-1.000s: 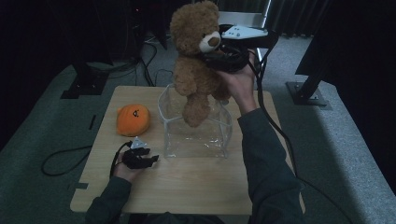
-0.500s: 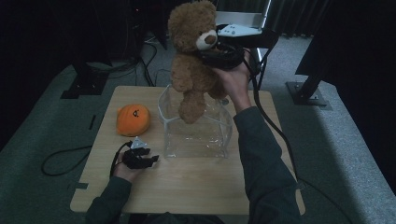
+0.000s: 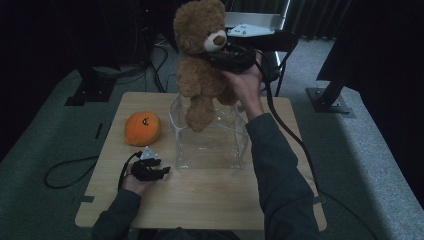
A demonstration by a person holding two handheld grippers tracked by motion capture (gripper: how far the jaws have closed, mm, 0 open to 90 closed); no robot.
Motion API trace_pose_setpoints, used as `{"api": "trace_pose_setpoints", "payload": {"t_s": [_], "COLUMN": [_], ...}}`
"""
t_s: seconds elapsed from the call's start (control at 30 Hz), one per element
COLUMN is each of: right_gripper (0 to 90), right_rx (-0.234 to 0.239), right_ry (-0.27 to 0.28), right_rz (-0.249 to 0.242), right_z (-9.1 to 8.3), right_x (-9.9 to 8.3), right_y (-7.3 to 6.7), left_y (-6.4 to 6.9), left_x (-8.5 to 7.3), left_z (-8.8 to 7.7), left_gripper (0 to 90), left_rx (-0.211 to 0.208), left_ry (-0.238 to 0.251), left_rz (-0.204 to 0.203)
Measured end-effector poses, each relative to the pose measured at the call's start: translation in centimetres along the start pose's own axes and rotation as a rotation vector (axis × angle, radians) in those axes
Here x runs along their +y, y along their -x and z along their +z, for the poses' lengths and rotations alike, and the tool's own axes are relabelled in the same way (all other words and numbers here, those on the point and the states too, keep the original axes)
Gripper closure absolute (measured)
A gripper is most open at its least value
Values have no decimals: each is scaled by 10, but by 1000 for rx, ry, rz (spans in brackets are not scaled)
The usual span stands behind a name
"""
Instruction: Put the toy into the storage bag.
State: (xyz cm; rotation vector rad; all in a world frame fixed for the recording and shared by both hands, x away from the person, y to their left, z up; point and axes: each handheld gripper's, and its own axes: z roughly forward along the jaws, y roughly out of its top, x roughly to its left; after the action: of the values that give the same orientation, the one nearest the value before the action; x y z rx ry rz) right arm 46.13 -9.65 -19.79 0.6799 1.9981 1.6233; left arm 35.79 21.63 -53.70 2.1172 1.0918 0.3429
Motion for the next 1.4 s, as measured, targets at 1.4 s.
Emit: {"api": "trace_pose_setpoints", "payload": {"t_s": [1.4], "right_gripper": [472], "right_rx": [-26], "right_ry": [-55], "right_rz": [34], "right_z": [46], "right_x": [-20], "right_y": [1], "left_y": [0], "left_x": [0], "left_z": [0], "left_gripper": [447], "left_rx": [0], "left_ry": [-6], "left_rz": [8]}}
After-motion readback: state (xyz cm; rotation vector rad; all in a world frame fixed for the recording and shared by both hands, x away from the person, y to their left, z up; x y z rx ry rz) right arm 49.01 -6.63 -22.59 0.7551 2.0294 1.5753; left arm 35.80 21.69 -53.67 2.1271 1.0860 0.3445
